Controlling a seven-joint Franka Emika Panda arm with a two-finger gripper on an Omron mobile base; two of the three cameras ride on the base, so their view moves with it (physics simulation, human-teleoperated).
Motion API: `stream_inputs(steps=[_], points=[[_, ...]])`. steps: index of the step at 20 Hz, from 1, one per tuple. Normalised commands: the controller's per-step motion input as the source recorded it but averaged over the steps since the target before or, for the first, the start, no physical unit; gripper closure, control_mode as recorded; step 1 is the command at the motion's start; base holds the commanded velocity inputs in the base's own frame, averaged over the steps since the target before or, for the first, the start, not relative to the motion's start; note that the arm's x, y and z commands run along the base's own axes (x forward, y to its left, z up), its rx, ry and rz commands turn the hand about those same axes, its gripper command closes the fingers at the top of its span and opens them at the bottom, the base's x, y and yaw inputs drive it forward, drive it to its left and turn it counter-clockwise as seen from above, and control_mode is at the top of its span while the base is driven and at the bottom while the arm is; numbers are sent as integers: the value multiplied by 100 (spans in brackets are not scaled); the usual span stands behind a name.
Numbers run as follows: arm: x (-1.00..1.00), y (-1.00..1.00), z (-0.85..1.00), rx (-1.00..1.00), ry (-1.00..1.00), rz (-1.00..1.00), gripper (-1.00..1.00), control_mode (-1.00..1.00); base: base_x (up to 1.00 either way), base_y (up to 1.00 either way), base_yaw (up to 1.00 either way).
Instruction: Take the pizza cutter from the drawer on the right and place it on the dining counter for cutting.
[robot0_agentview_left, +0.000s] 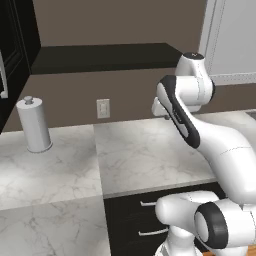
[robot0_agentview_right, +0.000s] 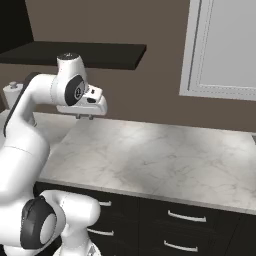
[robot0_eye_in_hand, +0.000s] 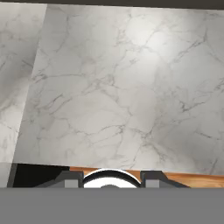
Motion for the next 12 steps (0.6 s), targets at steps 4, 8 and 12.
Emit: stream_inputs(steps=[4,8,12], points=[[-7,-24,0,1,0,0,-100,-100,0,0,0],[-32,-100,-19,22,0,0,-100,-100,0,0,0],[-10,-100,-18,20,0,-8,-100,-100,0,0,0]])
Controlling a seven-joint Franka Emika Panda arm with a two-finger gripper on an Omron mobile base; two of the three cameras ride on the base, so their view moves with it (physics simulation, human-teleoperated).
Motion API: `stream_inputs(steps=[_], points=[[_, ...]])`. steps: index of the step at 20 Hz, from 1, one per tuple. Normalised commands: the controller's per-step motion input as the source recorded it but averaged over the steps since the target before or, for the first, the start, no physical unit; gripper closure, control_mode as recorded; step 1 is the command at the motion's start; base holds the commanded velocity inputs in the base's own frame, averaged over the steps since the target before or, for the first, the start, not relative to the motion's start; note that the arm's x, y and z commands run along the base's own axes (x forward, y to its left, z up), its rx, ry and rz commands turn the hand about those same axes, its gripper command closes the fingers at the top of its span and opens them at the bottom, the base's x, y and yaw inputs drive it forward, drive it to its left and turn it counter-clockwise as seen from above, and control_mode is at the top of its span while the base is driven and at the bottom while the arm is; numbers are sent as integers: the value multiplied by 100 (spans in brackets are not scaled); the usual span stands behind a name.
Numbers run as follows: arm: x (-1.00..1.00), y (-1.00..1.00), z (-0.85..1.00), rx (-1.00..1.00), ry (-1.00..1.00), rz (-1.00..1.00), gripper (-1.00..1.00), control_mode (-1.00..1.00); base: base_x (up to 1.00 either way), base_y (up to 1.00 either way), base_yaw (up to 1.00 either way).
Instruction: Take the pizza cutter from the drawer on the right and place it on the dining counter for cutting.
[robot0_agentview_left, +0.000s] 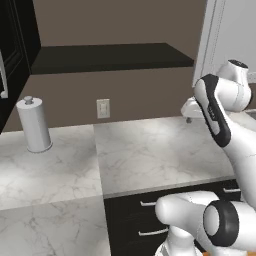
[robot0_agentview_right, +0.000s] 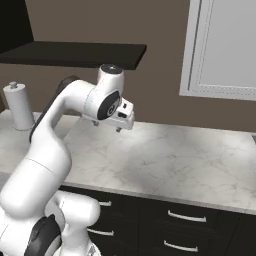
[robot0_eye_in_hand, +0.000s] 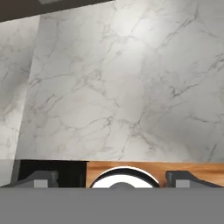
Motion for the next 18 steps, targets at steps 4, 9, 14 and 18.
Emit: stream_inputs(steps=[4,9,14,18], points=[[0,-96,-23,18,0,-17,-100,-100,0,0,0],[0,-92,-34,20,0,-20,-100,-100,0,0,0],[0,-62,-44,20,0,-23,-100,-100,0,0,0],[0,-58,-57,19,-3,-18,-100,-100,0,0,0]])
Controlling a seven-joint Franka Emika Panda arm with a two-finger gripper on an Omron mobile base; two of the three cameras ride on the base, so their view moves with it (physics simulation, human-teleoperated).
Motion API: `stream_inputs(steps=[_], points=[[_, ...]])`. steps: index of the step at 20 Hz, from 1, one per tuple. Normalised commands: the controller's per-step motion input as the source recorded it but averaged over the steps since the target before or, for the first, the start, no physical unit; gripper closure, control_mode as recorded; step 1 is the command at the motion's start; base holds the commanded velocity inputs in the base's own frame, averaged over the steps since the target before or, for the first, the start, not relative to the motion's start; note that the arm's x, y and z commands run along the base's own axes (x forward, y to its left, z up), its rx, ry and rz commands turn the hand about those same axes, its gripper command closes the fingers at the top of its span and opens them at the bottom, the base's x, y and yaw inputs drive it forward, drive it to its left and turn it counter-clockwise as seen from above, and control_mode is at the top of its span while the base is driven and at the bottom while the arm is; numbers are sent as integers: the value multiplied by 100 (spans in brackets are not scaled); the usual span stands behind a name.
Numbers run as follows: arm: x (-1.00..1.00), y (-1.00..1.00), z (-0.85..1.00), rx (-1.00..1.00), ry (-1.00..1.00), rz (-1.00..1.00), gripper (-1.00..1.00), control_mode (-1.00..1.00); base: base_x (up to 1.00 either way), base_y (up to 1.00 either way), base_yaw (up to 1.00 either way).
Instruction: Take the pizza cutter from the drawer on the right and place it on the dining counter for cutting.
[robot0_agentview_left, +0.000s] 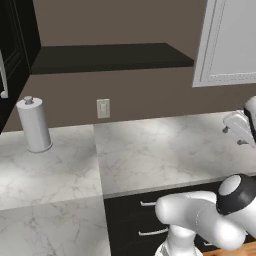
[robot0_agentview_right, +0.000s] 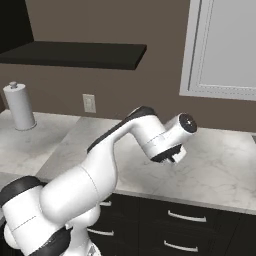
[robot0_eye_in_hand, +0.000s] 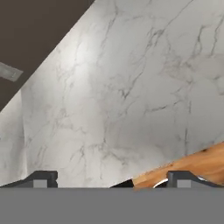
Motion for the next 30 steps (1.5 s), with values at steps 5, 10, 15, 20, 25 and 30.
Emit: stream_inputs(steps=[5,10,15,20,25,30], points=[[0,-48,-59,17,-4,-18,-100,-100,0,0,0],[0,-42,-51,14,-3,-16,-100,-100,0,0,0],[-8,-34,-46,10,-1,-14,-100,-100,0,0,0],[-13,-32,-46,8,-1,-12,-100,-100,0,0,0],[-16,-28,-51,8,-1,-13,-100,-100,0,0,0],[-2,-34,-63,15,0,-17,-100,-100,0,0,0]])
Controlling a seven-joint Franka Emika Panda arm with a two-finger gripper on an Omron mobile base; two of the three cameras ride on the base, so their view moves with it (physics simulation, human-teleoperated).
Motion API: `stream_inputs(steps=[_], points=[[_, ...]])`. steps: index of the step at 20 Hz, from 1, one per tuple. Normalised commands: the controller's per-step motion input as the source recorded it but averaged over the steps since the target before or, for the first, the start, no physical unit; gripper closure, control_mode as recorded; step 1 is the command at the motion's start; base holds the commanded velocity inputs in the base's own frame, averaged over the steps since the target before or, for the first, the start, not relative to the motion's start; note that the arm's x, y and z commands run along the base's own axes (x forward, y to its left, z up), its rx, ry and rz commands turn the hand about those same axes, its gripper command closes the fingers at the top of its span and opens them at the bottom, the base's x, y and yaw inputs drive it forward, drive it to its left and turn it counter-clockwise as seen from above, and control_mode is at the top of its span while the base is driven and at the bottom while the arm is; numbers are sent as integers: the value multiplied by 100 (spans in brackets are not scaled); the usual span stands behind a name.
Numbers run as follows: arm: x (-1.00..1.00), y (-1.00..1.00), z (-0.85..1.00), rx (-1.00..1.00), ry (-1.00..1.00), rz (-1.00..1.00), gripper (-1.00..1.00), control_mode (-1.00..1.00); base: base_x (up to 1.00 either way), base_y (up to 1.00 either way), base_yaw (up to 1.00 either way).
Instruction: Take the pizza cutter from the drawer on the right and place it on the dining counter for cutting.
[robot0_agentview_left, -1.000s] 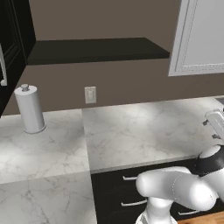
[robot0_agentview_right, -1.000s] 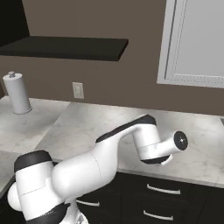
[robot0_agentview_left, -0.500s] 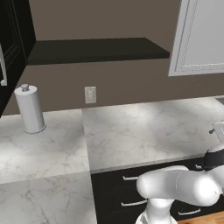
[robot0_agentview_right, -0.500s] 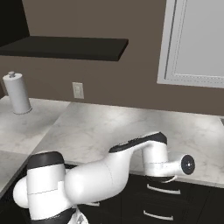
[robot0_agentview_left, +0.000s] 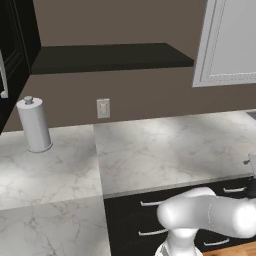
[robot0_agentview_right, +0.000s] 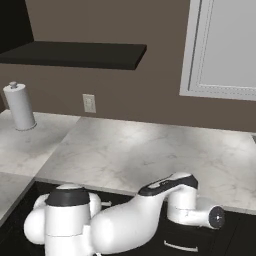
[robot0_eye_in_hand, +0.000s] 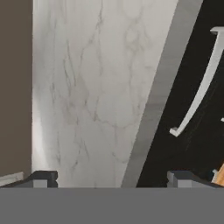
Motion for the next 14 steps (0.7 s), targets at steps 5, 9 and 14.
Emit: stream_inputs(steps=[5,9,14], points=[[0,-42,-68,16,0,-18,-100,-100,0,0,0],[0,-42,-54,15,0,-15,-100,-100,0,0,0],[4,-31,-50,9,-2,-10,-100,-100,0,0,0]])
